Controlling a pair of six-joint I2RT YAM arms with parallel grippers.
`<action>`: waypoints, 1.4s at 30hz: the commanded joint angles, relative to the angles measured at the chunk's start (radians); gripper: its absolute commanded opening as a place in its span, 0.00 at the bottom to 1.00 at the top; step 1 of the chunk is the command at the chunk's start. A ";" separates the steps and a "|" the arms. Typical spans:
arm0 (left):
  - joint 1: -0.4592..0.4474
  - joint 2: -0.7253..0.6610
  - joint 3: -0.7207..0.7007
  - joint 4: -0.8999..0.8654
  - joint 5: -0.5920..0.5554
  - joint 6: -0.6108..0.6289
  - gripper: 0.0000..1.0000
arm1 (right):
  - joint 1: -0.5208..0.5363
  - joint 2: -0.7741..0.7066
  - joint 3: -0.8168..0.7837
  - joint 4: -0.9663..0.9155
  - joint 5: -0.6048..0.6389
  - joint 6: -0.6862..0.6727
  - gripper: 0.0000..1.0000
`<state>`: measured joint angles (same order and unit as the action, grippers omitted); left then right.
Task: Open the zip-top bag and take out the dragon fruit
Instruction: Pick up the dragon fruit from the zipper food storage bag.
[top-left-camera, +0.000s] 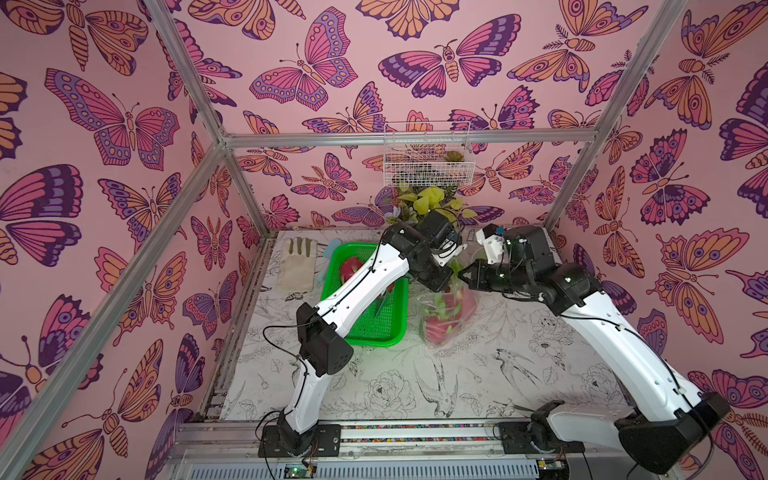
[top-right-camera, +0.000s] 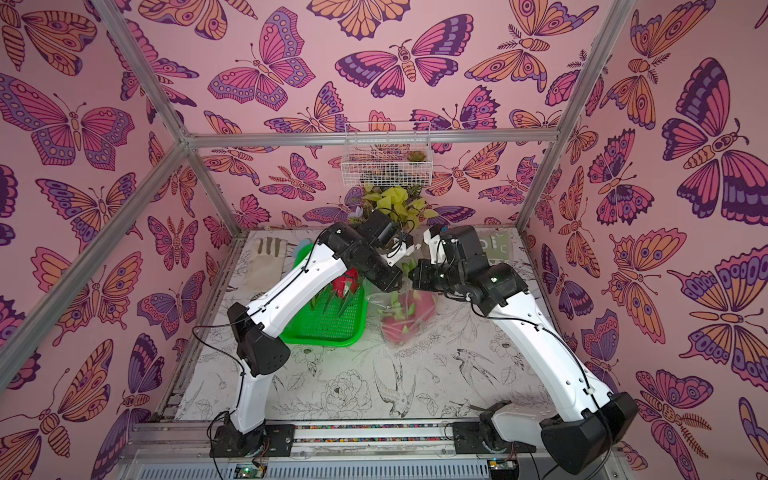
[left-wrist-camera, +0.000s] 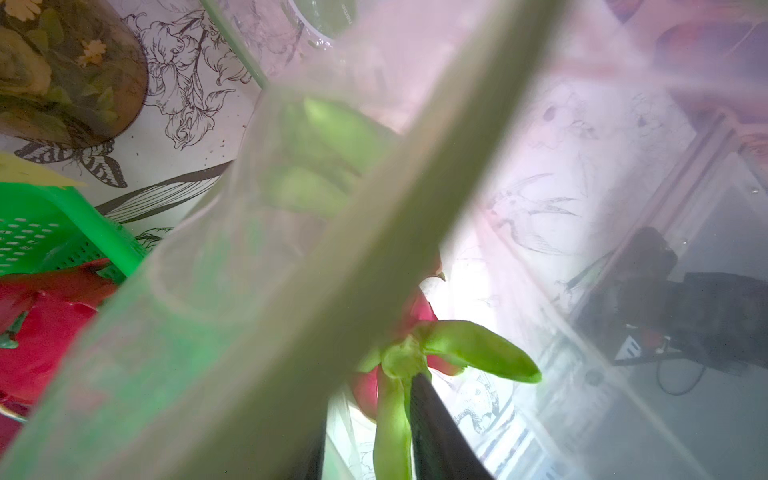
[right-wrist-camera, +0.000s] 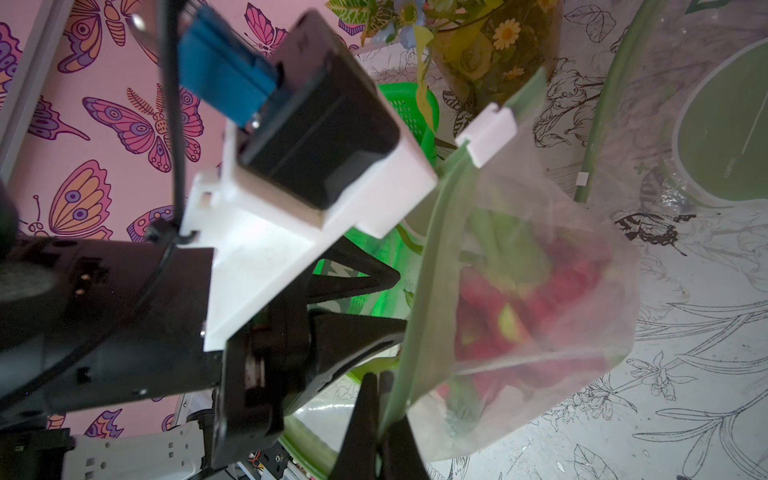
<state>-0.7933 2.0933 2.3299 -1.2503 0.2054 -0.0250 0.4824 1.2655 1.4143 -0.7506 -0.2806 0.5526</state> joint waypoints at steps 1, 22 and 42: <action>-0.007 0.026 -0.014 -0.024 0.049 0.037 0.33 | 0.008 -0.021 0.001 0.029 -0.008 -0.011 0.00; -0.018 0.037 -0.106 0.089 0.080 0.047 0.40 | 0.008 -0.058 -0.071 0.059 0.016 -0.002 0.00; -0.020 -0.132 -0.191 0.233 0.126 -0.008 0.00 | 0.007 -0.075 -0.107 0.062 0.075 0.016 0.00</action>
<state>-0.8066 2.0640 2.1361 -1.0618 0.2993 -0.0147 0.4824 1.2068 1.3216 -0.7109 -0.2371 0.5537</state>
